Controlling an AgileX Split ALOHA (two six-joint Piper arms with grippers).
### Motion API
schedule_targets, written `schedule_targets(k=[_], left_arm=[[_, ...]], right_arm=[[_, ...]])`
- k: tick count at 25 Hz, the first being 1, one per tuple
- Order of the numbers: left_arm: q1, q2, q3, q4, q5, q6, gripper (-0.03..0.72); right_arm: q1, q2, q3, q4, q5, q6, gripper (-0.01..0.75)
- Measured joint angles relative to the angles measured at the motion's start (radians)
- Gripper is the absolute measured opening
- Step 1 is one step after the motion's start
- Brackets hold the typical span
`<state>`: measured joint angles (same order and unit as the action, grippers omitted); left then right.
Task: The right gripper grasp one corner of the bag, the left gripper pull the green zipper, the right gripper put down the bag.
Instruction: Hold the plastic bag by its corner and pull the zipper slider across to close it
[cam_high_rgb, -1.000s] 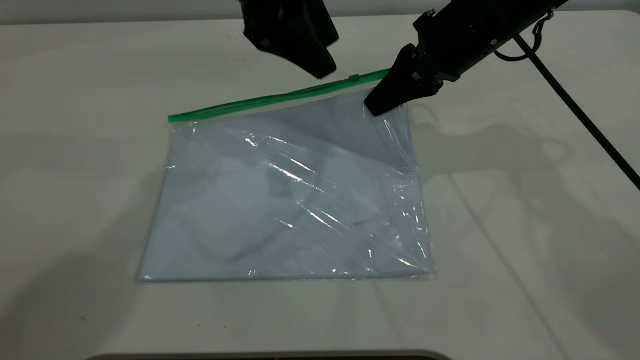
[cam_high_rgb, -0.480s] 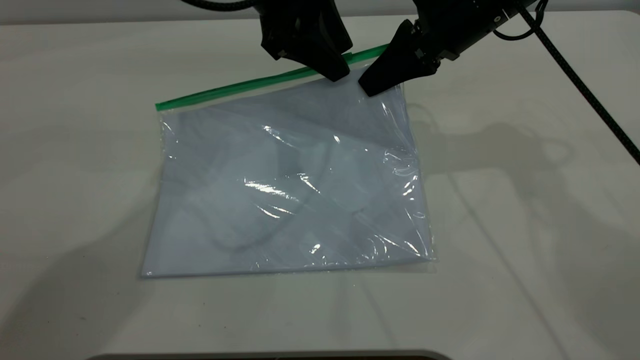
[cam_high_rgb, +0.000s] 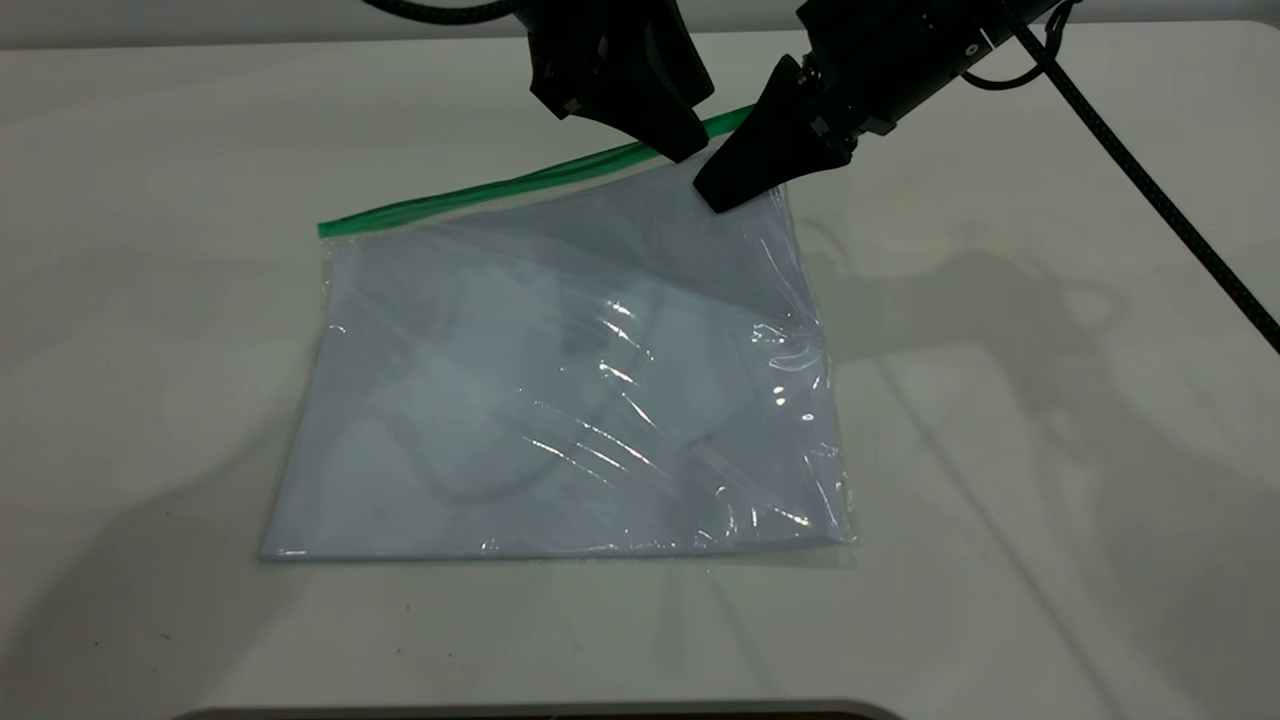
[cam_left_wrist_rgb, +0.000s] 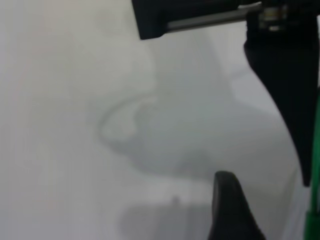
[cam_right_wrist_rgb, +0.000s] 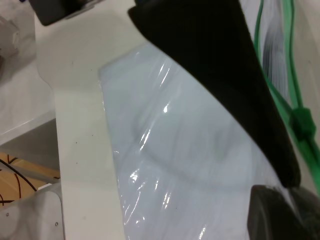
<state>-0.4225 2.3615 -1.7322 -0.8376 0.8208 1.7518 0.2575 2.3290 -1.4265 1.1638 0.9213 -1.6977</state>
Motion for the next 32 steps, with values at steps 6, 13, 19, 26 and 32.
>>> schedule_targets(k=[6, 13, 19, 26, 32], left_arm=[[0.000, 0.001, 0.000, -0.009, 0.026, 0.000, 0.470], [0.000, 0.001, 0.000, -0.010, 0.042, 0.000, 0.304], [-0.001, 0.002, 0.000, 0.016, 0.055, -0.026, 0.170], [-0.003, 0.002, 0.000, 0.037, 0.058, -0.031, 0.133], [-0.003, 0.002, 0.000, 0.039, 0.058, -0.031, 0.046]], right_arm=[[0.001, -0.003, 0.000, 0.002, 0.003, 0.000, 0.033], [0.001, -0.004, 0.000, 0.002, 0.001, 0.001, 0.033], [0.001, -0.004, 0.000, 0.003, 0.000, 0.003, 0.033], [0.001, -0.004, 0.000, 0.003, 0.000, 0.004, 0.033], [0.001, -0.004, 0.000, 0.003, -0.002, 0.009, 0.033]])
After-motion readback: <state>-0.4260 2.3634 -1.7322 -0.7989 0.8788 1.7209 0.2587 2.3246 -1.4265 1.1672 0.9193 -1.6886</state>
